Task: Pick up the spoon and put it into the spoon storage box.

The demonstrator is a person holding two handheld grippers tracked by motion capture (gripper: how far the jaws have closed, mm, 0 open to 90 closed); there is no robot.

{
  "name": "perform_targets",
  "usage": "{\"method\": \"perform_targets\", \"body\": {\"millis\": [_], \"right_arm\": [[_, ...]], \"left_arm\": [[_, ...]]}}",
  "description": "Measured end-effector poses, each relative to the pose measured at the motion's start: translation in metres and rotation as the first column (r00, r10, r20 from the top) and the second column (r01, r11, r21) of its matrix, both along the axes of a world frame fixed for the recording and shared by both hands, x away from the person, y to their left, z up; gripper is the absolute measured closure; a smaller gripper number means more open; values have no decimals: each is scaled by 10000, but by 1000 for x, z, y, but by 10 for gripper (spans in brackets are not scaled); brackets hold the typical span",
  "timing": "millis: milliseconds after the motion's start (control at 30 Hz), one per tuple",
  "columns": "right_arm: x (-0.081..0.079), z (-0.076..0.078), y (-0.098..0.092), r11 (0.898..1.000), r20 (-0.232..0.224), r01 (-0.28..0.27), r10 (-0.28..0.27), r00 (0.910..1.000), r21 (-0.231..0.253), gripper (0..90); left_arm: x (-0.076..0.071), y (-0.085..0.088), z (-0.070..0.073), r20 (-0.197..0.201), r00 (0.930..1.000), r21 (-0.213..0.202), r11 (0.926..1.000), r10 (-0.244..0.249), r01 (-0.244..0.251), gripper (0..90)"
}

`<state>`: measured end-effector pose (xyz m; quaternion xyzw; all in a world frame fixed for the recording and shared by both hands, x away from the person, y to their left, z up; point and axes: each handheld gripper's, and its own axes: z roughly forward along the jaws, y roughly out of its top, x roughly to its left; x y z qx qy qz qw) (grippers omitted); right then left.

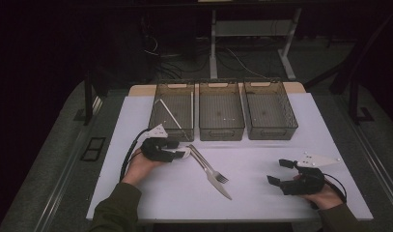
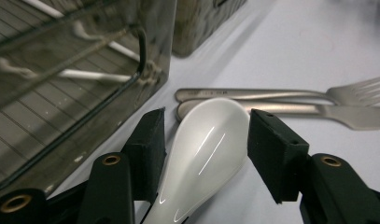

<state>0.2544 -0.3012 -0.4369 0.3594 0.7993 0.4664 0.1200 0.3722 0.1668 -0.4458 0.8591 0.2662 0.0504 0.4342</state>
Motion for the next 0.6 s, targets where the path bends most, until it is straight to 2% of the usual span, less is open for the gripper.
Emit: {"method": "perform_targets", "body": {"millis": [133, 267, 300, 500, 600], "right_arm": [[0, 0, 1, 10000, 17, -21, 22, 10000, -75, 188], [0, 0, 1, 10000, 8, -31, 31, 10000, -90, 188], [0, 0, 1, 9999, 9, -21, 21, 10000, -102, 188], [0, 0, 1, 9998, 33, -8, 8, 10000, -173, 188], [0, 0, 2, 9998, 40, -2, 3, 10000, -214, 188]], "left_arm": [[1, -2, -4, 6, 9999, 421, 9990, -130, 129, 455], [0, -5, -5, 63, 9993, 993, 9944, -359, 351, 454], [-1, -6, -5, 16, 9992, 945, 9948, -397, 394, 463], [-7, -6, -2, -7, 9943, 1263, 9864, -1062, 1054, 617], [-9, -5, -1, 59, 9926, 1426, 9826, -1211, 1190, 674]]}}
